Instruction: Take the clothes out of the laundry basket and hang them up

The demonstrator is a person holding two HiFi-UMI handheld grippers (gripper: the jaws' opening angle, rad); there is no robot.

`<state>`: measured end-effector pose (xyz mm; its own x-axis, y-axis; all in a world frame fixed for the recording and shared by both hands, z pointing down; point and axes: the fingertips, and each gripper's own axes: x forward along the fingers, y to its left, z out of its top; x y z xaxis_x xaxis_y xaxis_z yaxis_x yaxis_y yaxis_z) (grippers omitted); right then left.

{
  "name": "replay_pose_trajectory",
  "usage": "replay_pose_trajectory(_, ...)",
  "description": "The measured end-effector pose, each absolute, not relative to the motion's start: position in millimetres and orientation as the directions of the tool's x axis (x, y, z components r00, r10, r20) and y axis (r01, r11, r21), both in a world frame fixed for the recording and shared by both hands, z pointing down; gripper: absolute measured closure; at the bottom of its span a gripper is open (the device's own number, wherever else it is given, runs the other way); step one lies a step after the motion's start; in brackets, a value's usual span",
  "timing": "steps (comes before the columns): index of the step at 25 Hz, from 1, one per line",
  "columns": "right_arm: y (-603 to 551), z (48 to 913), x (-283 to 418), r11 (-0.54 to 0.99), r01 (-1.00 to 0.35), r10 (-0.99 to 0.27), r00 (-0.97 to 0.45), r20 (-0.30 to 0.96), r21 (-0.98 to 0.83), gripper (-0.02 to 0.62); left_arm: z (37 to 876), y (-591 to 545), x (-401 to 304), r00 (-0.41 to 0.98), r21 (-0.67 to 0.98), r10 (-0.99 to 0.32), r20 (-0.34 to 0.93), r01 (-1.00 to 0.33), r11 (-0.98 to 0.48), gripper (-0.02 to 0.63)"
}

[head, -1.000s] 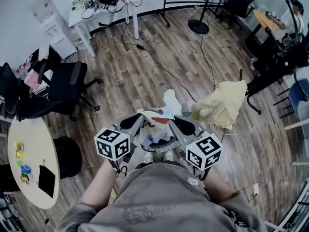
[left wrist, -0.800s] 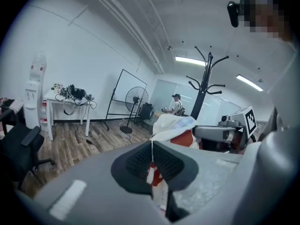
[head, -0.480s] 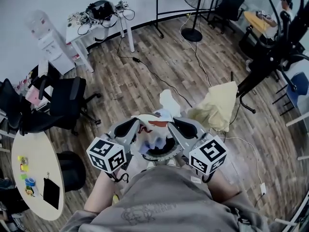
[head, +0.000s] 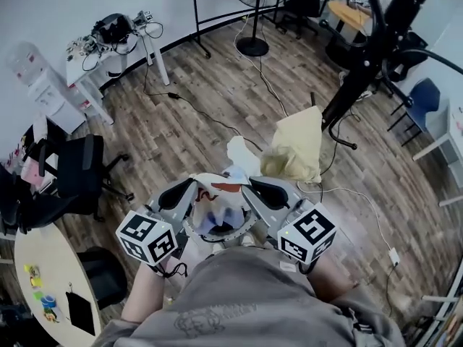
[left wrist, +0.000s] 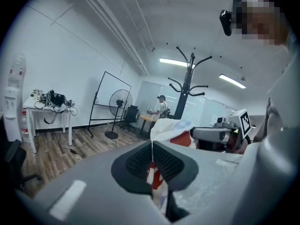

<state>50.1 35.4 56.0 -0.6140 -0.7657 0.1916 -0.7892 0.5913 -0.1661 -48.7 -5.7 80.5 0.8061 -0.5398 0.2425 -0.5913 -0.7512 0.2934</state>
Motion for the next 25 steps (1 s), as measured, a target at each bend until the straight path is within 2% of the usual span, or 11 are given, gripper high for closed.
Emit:
replay_pose_trajectory(3,46,43,78,0.530,-0.838,-0.818,-0.545,0.183,-0.129,0.537,65,1,-19,0.852,0.270,-0.476,0.219,-0.522,-0.809,0.595)
replay_pose_trajectory(8,71,16,122,0.402,-0.900,-0.899,-0.423,0.114,-0.167,0.537,42,17,32,0.929,0.240,-0.329,0.173,-0.363,-0.900,0.595)
replay_pose_trajectory(15,110,-9,174,0.220,-0.959,-0.971,-0.232,0.049,-0.179,0.537,13,46,86,0.981,0.281,-0.158,0.114,-0.185,-0.942,0.595)
replay_pose_trajectory(20,150,-3,226,0.052,-0.981,-0.995,-0.067,0.073,-0.189,0.537,18,76,143,0.995,0.296,-0.004,0.100,-0.033,-0.955,0.595)
replay_pose_trajectory(25,174,4,264,-0.033,-0.979,-0.995,0.014,0.095,-0.199,0.537,28,96,184,0.993,0.332,0.072,0.090,0.039,-0.943,0.595)
